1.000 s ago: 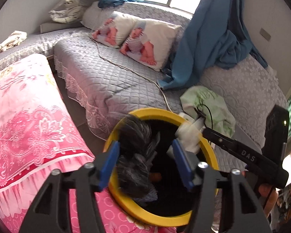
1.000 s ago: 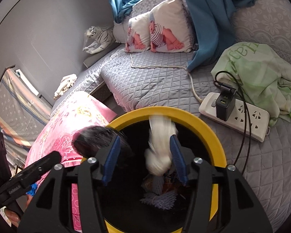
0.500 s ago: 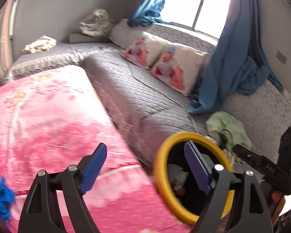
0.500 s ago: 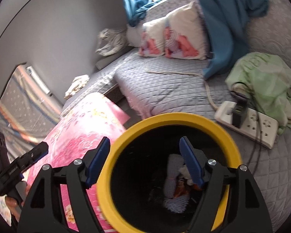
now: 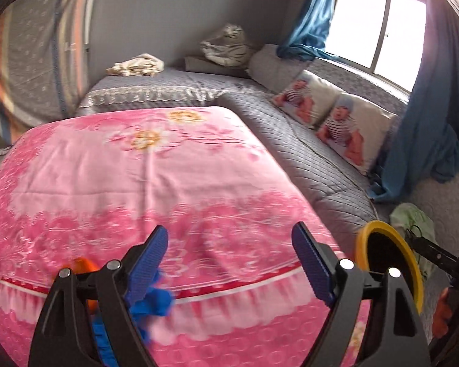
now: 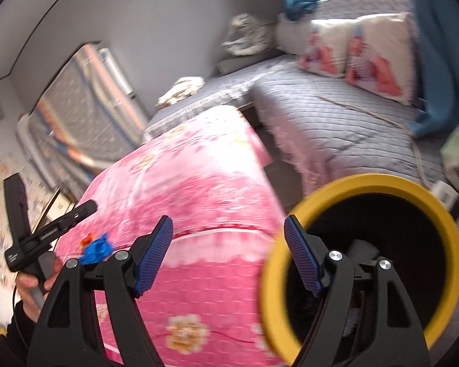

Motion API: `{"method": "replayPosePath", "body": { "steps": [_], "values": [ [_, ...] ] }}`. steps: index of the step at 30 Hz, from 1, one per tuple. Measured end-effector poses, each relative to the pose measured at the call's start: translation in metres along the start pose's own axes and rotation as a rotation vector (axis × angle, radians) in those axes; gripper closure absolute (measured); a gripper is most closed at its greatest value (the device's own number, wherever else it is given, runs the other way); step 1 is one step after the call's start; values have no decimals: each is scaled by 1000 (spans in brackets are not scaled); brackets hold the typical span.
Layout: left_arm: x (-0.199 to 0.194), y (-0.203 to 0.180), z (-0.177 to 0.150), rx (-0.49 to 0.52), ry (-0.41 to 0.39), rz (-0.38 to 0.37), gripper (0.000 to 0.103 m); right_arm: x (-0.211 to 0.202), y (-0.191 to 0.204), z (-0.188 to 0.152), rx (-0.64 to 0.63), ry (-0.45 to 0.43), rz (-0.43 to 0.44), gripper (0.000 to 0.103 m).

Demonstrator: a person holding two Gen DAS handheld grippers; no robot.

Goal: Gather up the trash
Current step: 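Move both tools back over the bed toward the orange peel and blue glove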

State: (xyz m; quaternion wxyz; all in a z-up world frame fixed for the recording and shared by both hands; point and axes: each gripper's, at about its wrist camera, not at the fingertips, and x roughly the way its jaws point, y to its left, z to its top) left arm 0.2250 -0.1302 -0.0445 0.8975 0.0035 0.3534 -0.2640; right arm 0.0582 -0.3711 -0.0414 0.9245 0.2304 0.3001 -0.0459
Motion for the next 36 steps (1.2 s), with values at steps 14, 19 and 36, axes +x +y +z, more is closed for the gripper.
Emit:
{"method": "replayPosePath", "body": {
  "steps": [14,19,36],
  "values": [
    [-33,128,-21,-136,5,119,23,79,163,-49,-335,216,175,31],
    [-34,148,-33,-153,24,135,23,102,208,-71,-436,279,219,32],
    [-17,169,-49,-168,81,93,24,146,255,-95,-505,371,240,32]
  ]
}}
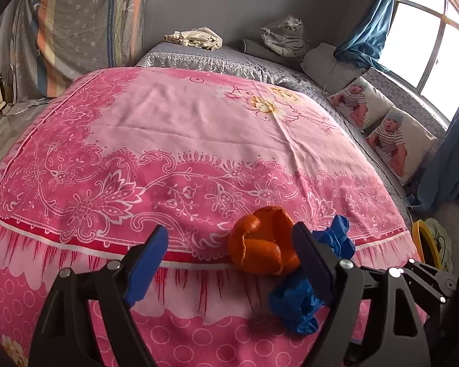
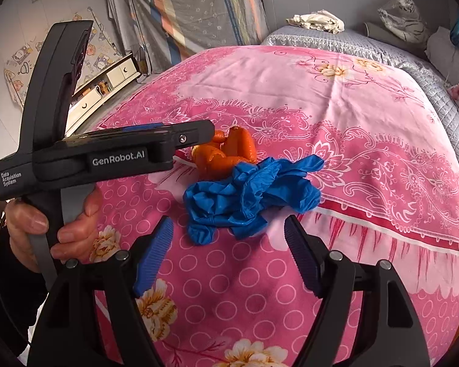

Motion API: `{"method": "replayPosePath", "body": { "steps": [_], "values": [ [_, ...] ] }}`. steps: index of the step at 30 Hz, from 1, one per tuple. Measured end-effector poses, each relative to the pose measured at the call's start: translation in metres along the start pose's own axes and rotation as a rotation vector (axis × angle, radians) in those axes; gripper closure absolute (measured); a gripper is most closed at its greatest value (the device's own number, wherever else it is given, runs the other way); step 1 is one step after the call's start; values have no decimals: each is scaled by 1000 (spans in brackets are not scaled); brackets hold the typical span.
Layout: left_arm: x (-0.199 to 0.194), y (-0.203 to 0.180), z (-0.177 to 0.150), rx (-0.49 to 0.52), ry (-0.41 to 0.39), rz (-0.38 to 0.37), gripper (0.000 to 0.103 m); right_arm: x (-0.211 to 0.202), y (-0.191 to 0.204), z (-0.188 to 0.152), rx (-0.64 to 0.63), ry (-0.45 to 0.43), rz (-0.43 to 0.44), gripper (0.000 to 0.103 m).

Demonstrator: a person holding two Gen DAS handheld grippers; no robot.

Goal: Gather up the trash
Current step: 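Move both tools back over the bed toward the orange peel and blue glove, then grasp the orange peel with the left tool while the right grasps the blue glove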

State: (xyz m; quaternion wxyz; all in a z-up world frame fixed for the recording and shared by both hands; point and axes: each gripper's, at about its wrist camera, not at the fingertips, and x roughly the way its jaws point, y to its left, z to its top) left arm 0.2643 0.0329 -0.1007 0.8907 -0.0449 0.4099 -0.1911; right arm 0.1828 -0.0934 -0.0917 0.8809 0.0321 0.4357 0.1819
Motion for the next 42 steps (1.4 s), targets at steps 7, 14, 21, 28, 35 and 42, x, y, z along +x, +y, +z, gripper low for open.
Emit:
{"method": "replayPosePath", "body": {
  "steps": [7,14,21,28,35,42],
  "values": [
    [10,-4,2,35,38,-9,28,0,0,2,5,-1,21,32],
    [20,-15,5,74,67,-1,35,2,-4,3,18,1,28,32],
    [38,-18,6,94,112,26,56,4,-8,5,28,2,40,32],
    [51,-16,17,86,120,59,56,11,-9,6,30,12,37,32],
    [62,-12,20,72,133,51,56,20,-10,11,35,24,36,32],
    [65,-6,22,43,136,31,58,26,-1,15,12,32,35,33]
  ]
}}
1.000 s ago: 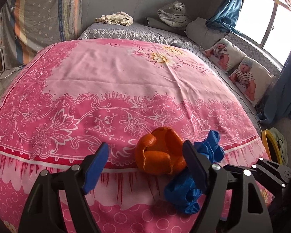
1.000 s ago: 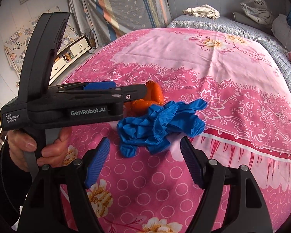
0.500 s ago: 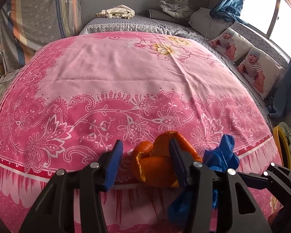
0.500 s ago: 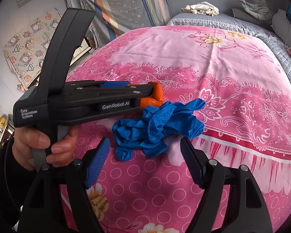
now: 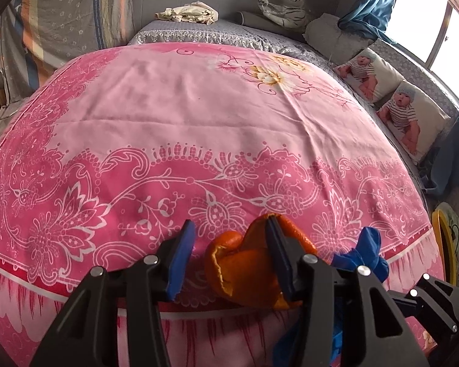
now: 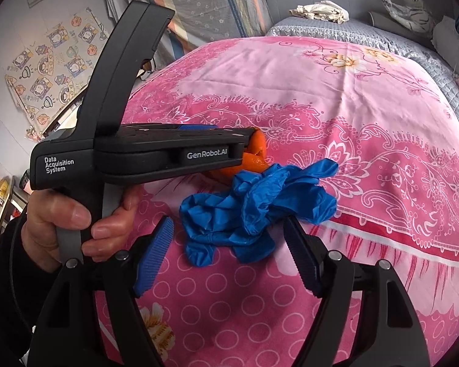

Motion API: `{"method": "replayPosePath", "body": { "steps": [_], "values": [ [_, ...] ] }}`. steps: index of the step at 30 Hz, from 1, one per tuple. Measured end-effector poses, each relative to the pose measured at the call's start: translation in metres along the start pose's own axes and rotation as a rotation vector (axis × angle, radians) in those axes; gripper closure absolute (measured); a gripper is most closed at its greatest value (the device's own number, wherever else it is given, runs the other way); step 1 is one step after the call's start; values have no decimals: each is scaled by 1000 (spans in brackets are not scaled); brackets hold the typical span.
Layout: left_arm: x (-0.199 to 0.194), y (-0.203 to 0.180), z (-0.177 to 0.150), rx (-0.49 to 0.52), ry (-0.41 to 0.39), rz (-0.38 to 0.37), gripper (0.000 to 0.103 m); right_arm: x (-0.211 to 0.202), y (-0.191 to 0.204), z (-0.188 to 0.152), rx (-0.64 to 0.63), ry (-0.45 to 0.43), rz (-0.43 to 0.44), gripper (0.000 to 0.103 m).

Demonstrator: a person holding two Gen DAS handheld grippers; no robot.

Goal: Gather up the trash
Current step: 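Grasp the orange peel with the left tool while the right grasps the blue glove, then carry the orange peel and blue glove over the bin with both tools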

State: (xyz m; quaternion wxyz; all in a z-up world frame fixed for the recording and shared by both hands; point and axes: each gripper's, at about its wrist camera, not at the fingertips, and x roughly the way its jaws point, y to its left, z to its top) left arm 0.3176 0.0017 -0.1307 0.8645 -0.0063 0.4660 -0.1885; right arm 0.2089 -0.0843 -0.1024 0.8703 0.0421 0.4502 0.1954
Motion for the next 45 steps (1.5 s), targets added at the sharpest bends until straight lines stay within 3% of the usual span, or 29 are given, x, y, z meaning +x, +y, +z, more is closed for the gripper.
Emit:
{"method": "replayPosePath", "body": {
  "steps": [17,27,36,45],
  "values": [
    [-6,1,-3,-33,3,-14,69,7,-11,3,42,42,13,91],
    [-14,-6,-9,-16,-5,0,72,-19,-18,-4,58,15,21,96],
    [-24,-21,-24,50,-10,16,72,-71,-49,-18,125,-71,2,96],
    [-26,-61,-37,196,11,30,72,-102,-67,-27,175,-146,6,96]
  ]
}}
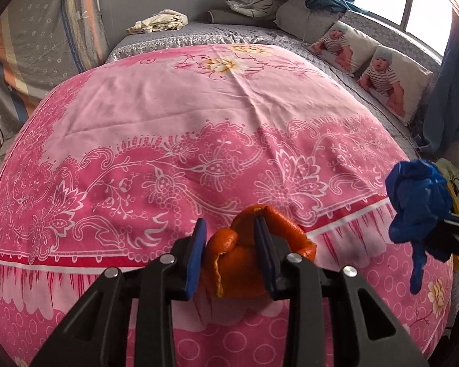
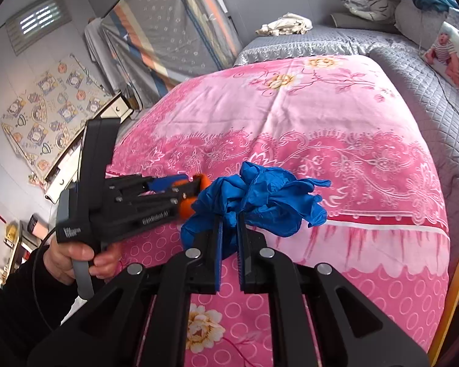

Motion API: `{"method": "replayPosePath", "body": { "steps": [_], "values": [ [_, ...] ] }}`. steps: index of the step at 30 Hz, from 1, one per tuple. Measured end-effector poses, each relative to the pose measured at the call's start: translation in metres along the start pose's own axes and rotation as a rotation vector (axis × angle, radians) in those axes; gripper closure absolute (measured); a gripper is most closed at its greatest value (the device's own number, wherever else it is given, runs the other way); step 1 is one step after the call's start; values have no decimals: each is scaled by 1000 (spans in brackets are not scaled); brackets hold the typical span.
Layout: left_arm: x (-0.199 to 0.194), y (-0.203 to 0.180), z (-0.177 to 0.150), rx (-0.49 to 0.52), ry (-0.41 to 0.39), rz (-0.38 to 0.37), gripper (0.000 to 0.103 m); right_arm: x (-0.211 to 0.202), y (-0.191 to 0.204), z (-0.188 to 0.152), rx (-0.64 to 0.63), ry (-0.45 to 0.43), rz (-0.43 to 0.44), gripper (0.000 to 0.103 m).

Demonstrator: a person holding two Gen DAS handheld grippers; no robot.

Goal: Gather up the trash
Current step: 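Carry the orange peel and blue glove over the bin with both tools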

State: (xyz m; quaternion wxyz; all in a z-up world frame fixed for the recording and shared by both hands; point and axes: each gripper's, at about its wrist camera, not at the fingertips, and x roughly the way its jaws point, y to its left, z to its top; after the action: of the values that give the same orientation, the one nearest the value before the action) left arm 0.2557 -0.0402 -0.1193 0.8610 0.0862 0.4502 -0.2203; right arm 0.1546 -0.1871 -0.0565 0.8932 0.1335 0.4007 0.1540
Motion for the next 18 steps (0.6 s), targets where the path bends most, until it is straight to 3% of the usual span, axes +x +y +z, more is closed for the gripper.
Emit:
{"method": "replayPosePath", "body": {
  "steps": [6,18],
  "values": [
    [0,-22,3,46,-35,62,77,-23,-10,0,18,-52,-8,96],
    [-47,-4,19,-87,-182,-9,85,-70,-35,4,62,-173,-62,96]
  ]
}}
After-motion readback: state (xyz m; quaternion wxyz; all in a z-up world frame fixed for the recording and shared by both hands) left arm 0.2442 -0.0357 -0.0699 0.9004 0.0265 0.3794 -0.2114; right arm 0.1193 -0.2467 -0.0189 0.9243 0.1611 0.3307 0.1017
